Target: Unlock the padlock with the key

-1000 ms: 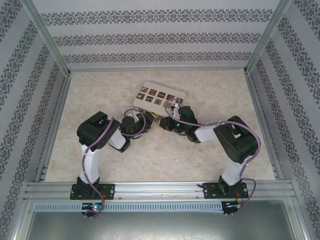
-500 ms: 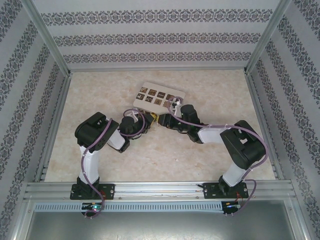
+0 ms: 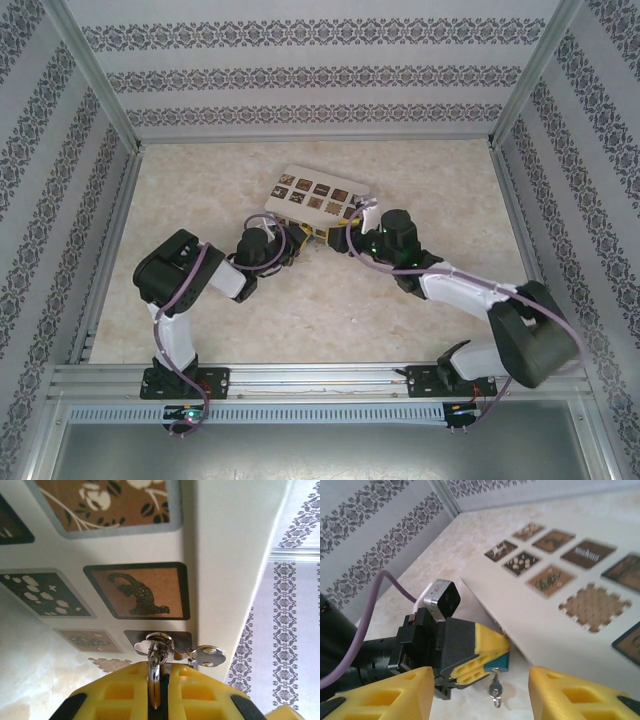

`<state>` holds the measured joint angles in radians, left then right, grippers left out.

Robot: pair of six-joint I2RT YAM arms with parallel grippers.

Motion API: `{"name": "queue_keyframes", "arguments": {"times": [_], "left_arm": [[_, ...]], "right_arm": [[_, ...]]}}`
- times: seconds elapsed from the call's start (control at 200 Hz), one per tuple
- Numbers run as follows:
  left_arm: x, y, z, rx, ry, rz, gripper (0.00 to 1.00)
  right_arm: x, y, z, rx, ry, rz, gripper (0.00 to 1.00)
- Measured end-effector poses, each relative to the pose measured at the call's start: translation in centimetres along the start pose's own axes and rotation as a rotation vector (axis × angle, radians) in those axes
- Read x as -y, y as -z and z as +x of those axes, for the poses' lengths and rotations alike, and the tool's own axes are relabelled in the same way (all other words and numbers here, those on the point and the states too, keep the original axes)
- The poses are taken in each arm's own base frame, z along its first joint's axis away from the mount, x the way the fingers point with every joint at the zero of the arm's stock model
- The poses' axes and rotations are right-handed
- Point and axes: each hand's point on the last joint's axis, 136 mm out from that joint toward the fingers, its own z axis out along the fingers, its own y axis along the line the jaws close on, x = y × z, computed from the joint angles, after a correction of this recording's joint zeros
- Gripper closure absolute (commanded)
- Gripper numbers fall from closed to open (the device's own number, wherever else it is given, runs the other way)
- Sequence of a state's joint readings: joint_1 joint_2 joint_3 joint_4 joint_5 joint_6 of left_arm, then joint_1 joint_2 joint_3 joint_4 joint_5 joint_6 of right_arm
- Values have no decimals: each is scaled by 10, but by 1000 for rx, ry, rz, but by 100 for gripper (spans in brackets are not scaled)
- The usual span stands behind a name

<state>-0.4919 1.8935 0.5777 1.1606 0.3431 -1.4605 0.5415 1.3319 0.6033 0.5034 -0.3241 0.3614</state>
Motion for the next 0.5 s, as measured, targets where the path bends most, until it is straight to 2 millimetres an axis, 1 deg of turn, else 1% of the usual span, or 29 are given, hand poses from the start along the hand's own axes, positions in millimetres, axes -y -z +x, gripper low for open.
{"name": "queue_keyframes", "arguments": {"times": [0.065,0.13,0.23,0.305,0.355,0.5], "left_arm": [[2,2,2,-10,13,-8,94],[3,3,4,-24,24,-17,94],[6,6,8,-43,41,-29,94],[9,7,10,-55,51,-31,95],[10,8,11,-59,56,-31,95],[11,10,13,-71,73,-34,97]], "right_arm": [[-6,10,-6,21,133,5,47],[-13,15,-7,27,263,7,47],[-26,18,-2,17,488,-3,42],[-32,18,5,-3,645,-4,38],[-33,17,10,-20,739,-1,37],[-24,17,23,-87,948,22,37]]}}
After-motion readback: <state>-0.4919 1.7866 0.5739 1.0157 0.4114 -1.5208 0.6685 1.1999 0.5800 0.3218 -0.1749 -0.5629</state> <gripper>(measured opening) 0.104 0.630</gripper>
